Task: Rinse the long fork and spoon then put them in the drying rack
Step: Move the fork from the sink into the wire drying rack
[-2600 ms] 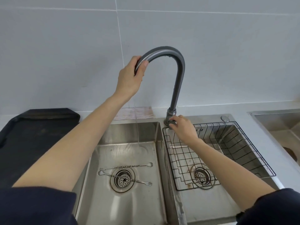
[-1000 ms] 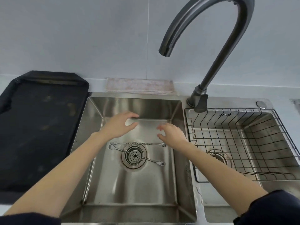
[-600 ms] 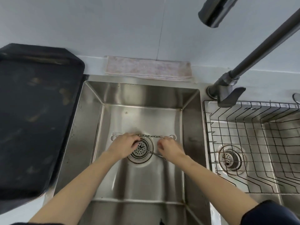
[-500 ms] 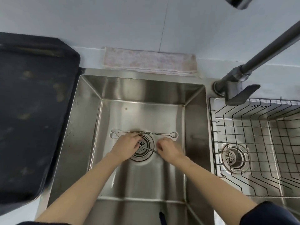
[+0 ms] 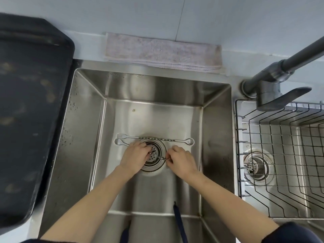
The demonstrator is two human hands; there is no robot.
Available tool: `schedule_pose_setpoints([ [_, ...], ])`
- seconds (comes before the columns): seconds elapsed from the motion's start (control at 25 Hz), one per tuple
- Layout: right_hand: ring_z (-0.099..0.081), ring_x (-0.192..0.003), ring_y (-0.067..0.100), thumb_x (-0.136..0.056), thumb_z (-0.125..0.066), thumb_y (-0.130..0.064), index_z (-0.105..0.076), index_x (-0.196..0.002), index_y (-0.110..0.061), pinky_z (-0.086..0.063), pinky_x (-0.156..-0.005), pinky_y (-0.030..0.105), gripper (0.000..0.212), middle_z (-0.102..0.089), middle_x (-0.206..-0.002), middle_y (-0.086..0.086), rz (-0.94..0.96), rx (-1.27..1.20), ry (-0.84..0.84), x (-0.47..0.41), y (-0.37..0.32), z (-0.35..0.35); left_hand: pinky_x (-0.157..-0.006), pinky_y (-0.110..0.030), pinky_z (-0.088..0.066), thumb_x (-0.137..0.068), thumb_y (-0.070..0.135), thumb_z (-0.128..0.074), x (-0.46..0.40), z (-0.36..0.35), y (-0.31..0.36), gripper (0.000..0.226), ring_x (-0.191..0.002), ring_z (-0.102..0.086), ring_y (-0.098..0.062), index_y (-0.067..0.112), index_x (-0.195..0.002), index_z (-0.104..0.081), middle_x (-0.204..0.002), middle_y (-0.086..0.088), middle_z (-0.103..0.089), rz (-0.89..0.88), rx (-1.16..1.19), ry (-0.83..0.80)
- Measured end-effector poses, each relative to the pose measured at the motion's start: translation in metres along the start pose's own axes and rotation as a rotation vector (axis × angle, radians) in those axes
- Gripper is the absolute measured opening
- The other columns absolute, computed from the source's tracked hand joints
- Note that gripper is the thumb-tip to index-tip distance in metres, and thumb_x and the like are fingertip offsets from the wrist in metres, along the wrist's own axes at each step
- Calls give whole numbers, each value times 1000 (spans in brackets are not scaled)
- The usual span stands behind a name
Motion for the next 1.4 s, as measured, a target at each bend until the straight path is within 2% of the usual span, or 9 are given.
schedule_pose_setpoints([
  [0.04,-51,-113,29,-92,-46,-19,-57,-111,-11,-41,-90,36,23,-57,-119,10,4,6,1,1,-1,0,-75,-29,-51,-69,23,-74,0,2,-1,13,-87,-66,-24,16,-79,-72,-78,-3,-72,6,47,-3],
  [0.08,-51,-113,29,-92,-46,-19,-57,-111,-10,-41,-91,37,23,-57,-119,10,7,9,1,3,-1,1,-84,-32,-46,-81,21,-63,1,3,-2,16,-100,-61,-26,13,-93,-70,-92,-8,-71,32,66,-11],
  [0.2,-51,-114,29,-94,-45,-17,-56,-113,-11,-41,-91,37,23,-57,-121,8,-4,7,3,11,-2,4,-92,-33,-40,-91,25,-48,7,7,-2,28,-114,-53,-25,15,-111,-65,-110,-7,-67,45,57,-11],
  [0.4,-51,-117,29,-95,-41,-13,-56,-117,-14,-44,-91,38,26,-56,-125,8,0,33,59,31,-11,29,-89,-33,-45,-91,25,-49,25,31,5,26,-107,-60,-27,17,-108,-67,-112,-7,-68,30,84,63],
  [0.52,-54,-114,32,-94,-41,-12,-59,-114,-15,-47,-88,39,27,-58,-123,7,-7,1,121,44,-14,48,-92,-32,-44,-91,26,-48,35,53,11,26,-109,-59,-23,17,-109,-65,-114,-4,-66,26,77,93],
  [0.88,-55,-109,26,-93,-46,-7,-61,-113,-16,-45,-71,32,27,-61,-115,4,57,144,456,108,-12,111,-90,-32,-44,-93,26,-44,80,115,43,26,-110,-56,-21,18,-112,-60,-114,-2,-63,-31,30,230],
  [1.12,-56,-107,27,-95,-45,-13,-63,-109,-12,-44,-68,32,23,-62,-112,6,51,155,613,157,18,144,-85,-32,-46,-93,27,-44,92,143,86,26,-109,-57,-18,21,-111,-62,-112,2,-66,-41,30,349],
  [1.2,-56,-106,27,-94,-45,-12,-63,-106,-12,-49,-70,36,22,-63,-110,6,31,140,651,172,34,150,-84,-34,-47,-92,27,-46,93,147,106,24,-107,-58,-18,21,-108,-63,-111,2,-67,-57,25,371],
  [1.4,-57,-106,24,-95,-45,-15,-64,-106,-14,-51,-73,37,22,-63,-109,3,-22,154,719,210,91,160,-82,-34,-46,-90,24,-50,88,146,161,22,-102,-61,-22,16,-103,-66,-108,-4,-69,-88,57,374],
])
Point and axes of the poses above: each hand's wrist, its own x-axis away from the middle knuckle, its own z-axis out of the back of the hand, y = z × x, the point moved 5 cm from there along -x, towards the middle knuckle
